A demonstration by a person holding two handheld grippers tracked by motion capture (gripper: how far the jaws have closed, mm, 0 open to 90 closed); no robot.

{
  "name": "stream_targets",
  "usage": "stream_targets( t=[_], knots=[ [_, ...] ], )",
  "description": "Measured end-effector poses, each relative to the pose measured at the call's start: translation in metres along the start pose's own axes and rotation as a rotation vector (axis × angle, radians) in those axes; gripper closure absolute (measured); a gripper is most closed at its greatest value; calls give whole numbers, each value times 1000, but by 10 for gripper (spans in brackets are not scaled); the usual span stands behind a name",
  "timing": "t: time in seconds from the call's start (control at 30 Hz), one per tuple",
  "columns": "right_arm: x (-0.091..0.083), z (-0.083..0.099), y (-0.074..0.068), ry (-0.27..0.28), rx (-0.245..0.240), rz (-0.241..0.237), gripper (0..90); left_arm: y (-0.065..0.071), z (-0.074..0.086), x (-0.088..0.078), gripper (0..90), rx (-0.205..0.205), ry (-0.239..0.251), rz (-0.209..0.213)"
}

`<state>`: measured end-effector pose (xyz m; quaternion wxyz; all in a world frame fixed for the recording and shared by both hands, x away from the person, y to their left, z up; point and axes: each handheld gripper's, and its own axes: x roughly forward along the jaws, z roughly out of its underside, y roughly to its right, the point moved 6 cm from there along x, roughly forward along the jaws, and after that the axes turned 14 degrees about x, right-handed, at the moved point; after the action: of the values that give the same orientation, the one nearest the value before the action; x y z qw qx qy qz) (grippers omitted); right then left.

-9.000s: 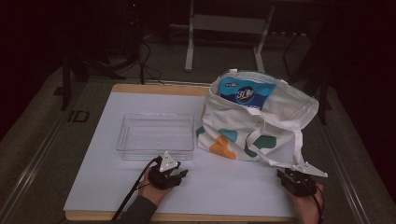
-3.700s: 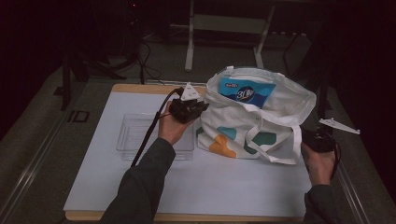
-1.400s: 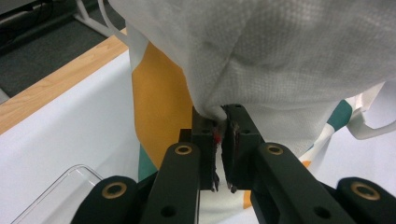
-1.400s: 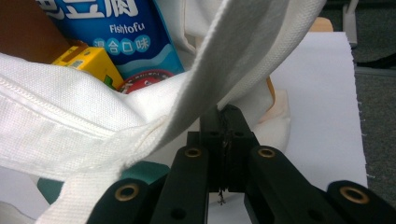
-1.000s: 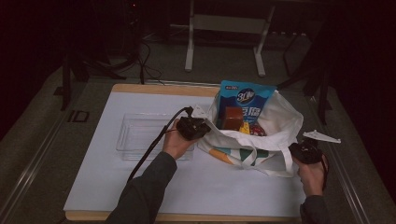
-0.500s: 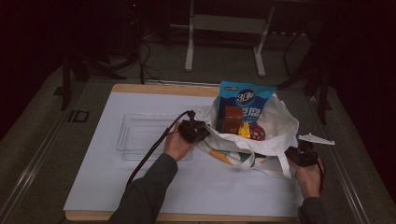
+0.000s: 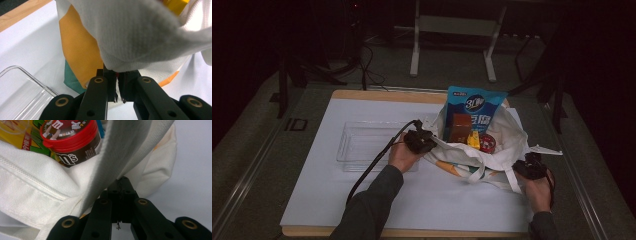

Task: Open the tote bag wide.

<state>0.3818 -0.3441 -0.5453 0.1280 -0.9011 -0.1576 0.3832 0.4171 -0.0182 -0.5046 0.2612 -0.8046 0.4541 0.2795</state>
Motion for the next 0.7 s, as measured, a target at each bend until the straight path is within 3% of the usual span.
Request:
stream_targets(
  t=[0.23, 0.53, 0.7],
  knots=[
    [-5, -4, 1, 17, 7, 9, 875, -1, -1, -4, 809, 3, 5, -2],
    [-18, -6, 6, 32, 18, 32, 778, -2, -7, -18, 645, 8, 56, 14],
    [-25, -8, 8, 52, 28, 32, 749, -2, -8, -25, 600, 14, 71, 11]
  ],
)
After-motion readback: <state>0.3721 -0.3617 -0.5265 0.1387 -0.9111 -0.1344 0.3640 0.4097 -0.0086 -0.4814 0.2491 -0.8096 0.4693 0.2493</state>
